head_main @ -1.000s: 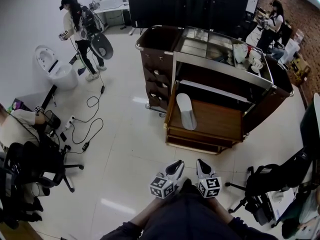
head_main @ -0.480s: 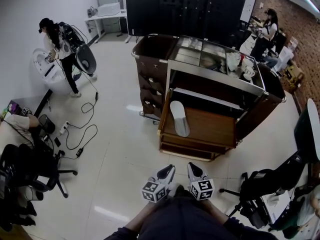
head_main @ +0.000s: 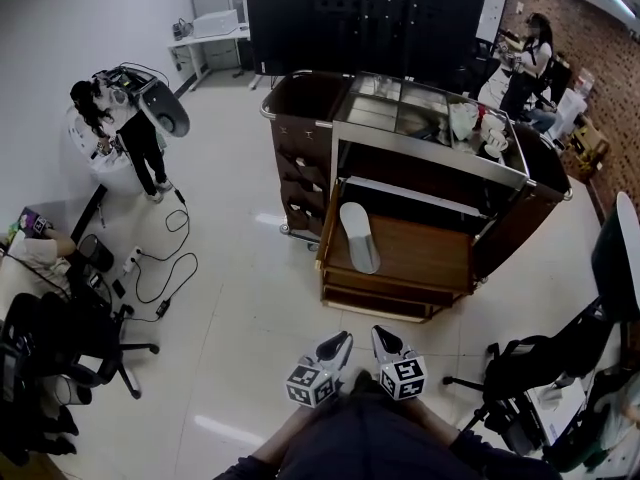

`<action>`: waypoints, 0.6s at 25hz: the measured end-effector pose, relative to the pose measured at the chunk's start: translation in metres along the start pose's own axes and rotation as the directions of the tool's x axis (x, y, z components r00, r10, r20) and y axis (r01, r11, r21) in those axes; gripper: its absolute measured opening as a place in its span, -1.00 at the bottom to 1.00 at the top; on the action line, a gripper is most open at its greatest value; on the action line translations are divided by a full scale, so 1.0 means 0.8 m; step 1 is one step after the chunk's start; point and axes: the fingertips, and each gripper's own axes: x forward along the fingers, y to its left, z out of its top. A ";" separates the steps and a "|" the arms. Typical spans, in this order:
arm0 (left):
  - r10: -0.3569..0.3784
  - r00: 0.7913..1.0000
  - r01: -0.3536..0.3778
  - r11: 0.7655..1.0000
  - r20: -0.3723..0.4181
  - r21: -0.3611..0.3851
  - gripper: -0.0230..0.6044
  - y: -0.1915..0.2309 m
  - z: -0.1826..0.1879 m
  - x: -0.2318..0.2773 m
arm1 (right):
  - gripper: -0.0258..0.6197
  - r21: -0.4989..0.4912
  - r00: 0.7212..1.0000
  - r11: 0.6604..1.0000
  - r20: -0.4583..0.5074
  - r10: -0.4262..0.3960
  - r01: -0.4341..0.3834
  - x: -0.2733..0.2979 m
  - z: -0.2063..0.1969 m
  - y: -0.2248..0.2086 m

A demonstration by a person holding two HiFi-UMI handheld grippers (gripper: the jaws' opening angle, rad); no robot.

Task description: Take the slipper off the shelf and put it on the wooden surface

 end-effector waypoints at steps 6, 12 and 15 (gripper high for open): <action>0.003 1.000 -0.003 1.000 -0.013 -0.008 -0.73 -0.003 -0.006 0.000 | -0.92 -0.003 1.000 1.000 -0.009 0.019 -0.019 -0.001 -0.003 0.008; -0.013 0.999 0.012 1.000 -0.036 -0.024 -0.74 -0.012 -0.017 0.002 | -0.92 0.017 1.000 1.000 -0.013 0.002 -0.001 -0.010 -0.013 0.004; -0.019 0.998 0.018 1.000 -0.057 -0.021 -0.75 -0.011 -0.023 -0.007 | -0.92 0.035 1.000 0.999 -0.015 0.006 -0.006 -0.011 -0.021 0.017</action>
